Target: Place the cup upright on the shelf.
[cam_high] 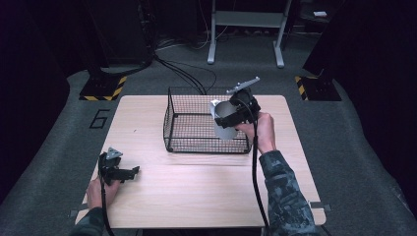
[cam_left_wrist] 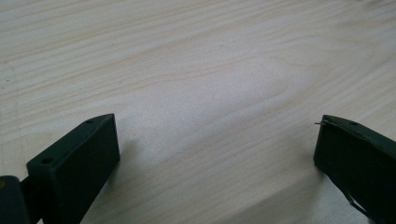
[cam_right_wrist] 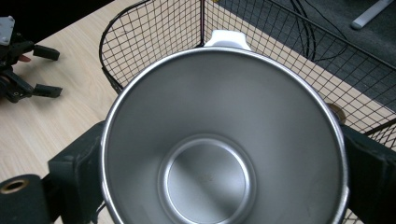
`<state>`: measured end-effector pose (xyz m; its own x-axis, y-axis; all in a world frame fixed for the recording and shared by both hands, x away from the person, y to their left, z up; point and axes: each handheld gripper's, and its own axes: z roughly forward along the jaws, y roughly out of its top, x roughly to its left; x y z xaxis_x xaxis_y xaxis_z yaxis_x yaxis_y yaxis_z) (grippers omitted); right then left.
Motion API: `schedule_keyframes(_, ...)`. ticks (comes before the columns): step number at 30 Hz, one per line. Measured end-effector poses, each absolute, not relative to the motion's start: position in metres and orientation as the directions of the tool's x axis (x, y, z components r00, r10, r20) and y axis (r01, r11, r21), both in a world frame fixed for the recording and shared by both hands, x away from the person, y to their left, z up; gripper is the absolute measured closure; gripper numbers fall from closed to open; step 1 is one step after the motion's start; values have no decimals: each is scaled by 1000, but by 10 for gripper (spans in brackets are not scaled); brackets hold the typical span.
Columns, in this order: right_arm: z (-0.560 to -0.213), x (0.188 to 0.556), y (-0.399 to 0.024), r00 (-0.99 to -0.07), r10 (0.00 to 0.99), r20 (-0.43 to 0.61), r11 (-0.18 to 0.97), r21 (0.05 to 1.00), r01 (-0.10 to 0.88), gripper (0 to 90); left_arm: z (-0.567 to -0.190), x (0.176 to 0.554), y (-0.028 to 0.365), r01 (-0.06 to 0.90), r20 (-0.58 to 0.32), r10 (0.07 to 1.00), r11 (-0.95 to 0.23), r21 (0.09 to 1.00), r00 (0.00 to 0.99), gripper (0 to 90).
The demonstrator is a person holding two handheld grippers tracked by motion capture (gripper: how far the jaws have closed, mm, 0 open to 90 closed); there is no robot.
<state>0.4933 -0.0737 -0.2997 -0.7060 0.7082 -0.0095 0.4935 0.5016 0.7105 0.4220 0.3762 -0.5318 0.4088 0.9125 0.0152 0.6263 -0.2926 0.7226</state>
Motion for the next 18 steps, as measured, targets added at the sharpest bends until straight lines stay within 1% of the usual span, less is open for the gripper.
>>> schedule_keyframes(18,-299,520,-56,-704,710,-21,517,694,501,58,-532,422,376,628,8,914,-285,724,406,3)
